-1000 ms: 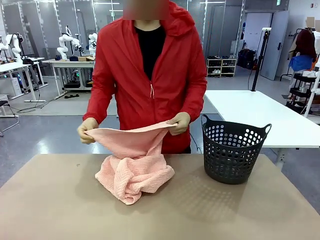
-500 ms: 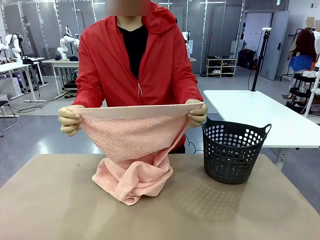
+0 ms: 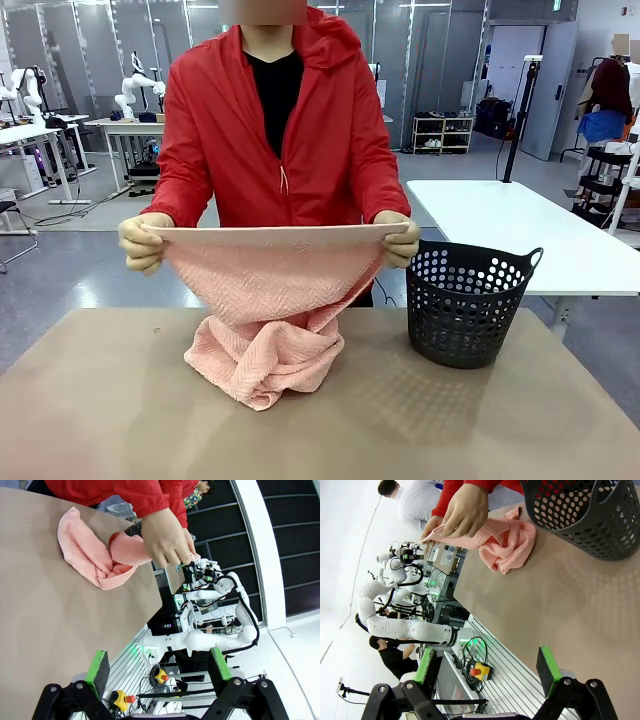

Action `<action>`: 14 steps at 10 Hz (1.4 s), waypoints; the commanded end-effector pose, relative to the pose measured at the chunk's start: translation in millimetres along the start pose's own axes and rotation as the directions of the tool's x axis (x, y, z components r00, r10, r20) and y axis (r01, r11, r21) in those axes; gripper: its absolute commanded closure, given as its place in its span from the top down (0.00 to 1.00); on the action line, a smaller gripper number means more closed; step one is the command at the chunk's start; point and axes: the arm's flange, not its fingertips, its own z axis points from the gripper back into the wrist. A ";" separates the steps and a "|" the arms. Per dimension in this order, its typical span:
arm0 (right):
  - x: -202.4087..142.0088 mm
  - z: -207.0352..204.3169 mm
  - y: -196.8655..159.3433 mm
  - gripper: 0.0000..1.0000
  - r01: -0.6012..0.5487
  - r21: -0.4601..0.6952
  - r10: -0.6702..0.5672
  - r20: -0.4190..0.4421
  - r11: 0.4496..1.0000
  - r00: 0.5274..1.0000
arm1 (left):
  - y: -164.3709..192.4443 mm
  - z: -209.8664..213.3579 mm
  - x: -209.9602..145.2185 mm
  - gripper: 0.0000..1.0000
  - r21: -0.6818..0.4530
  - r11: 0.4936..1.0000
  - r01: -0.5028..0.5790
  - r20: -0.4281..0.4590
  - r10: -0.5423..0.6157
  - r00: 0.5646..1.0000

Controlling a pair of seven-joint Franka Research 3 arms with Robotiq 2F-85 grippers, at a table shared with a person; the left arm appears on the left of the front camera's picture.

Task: Fold the towel.
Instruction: Grab the top end of the 100 cm Hotel Towel extended by the human.

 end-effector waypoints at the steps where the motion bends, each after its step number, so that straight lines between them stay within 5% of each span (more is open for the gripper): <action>1: 0.0 0.0 0.0 1.00 0.000 0.000 0.000 0.000 1.000 1.000 | 0.0 0.0 0.0 1.00 0.000 1.000 0.000 0.000 0.000 1.000; 2: -0.8 3.8 18.8 1.00 -0.130 -0.090 0.129 -0.011 0.987 0.992 | -24.7 1.0 1.2 1.00 0.130 0.980 0.151 -0.036 -0.148 0.988; 3: -0.6 2.8 45.5 1.00 -0.296 -0.187 0.289 -0.065 0.937 0.955 | -56.2 -3.6 2.2 1.00 0.270 0.904 0.331 -0.101 -0.315 0.944; 6: 5.4 -35.0 128.7 1.00 -0.661 -0.355 0.547 -0.375 0.661 0.748 | -148.8 -50.3 3.7 1.00 0.454 0.565 0.689 -0.355 -0.594 0.722; 8: 7.3 -72.8 176.3 1.00 -0.787 -0.346 0.590 -0.525 0.510 0.614 | -185.7 -107.9 -9.3 1.00 0.428 0.326 0.843 -0.547 -0.650 0.528; 11: -1.7 -143.5 238.6 1.00 -0.907 -0.219 0.630 -0.660 0.359 0.409 | -227.0 -183.0 -38.3 1.00 0.208 0.102 0.973 -0.700 -0.680 0.220; 12: -6.7 -163.5 253.3 1.00 -0.935 -0.186 0.628 -0.699 0.302 0.342 | -234.6 -202.5 -46.9 1.00 0.188 0.020 0.982 -0.735 -0.660 0.154; 14: -10.9 -188.6 264.1 1.00 -0.954 -0.139 0.620 -0.733 0.265 0.279 | -238.7 -229.0 -57.0 1.00 0.149 0.007 0.989 -0.750 -0.651 0.118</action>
